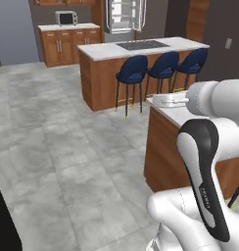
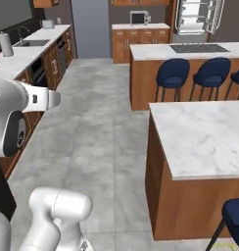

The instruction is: There is a bowl on the dining counter. Grab a lemon wedge from the fridge and place it in the bowl. Then get the liquor bottle and glass cup from the cabinet and place them next to the bowl.

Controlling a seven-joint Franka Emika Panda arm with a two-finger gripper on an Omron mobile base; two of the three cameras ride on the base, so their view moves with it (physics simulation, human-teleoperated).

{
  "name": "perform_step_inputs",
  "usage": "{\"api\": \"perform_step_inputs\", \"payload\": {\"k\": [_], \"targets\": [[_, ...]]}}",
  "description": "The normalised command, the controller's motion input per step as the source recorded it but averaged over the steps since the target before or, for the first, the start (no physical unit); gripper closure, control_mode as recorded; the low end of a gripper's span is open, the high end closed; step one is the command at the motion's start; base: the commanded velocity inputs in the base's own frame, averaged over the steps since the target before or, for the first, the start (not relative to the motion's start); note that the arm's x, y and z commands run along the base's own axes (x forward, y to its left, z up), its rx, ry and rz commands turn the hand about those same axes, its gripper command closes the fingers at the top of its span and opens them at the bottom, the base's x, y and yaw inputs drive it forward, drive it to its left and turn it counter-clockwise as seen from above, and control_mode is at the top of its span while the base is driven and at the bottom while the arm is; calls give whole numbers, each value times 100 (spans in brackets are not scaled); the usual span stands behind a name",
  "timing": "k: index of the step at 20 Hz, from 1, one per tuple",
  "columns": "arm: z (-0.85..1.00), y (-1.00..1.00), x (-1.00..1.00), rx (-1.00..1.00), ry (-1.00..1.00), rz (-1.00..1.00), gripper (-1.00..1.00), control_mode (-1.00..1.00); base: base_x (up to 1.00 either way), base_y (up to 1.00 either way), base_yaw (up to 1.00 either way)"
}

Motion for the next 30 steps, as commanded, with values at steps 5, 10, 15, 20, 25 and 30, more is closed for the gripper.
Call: {"api": "perform_step_inputs", "payload": {"k": [5, 10, 15, 20, 25, 30], "targets": [[0, 0, 0, 0, 0, 0, -100, 100, 98, 47, 4], [0, 0, 0, 0, 0, 0, -100, 100, 100, 25, 3], [0, 0, 0, 0, 0, 0, -100, 100, 100, 14, 0], [0, 0, 0, 0, 0, 0, -100, 100, 100, 13, 0], [0, 0, 0, 0, 0, 0, -100, 100, 100, 14, 0], [0, 0, 0, 0, 0, 0, -100, 100, 100, 13, 0]]}}
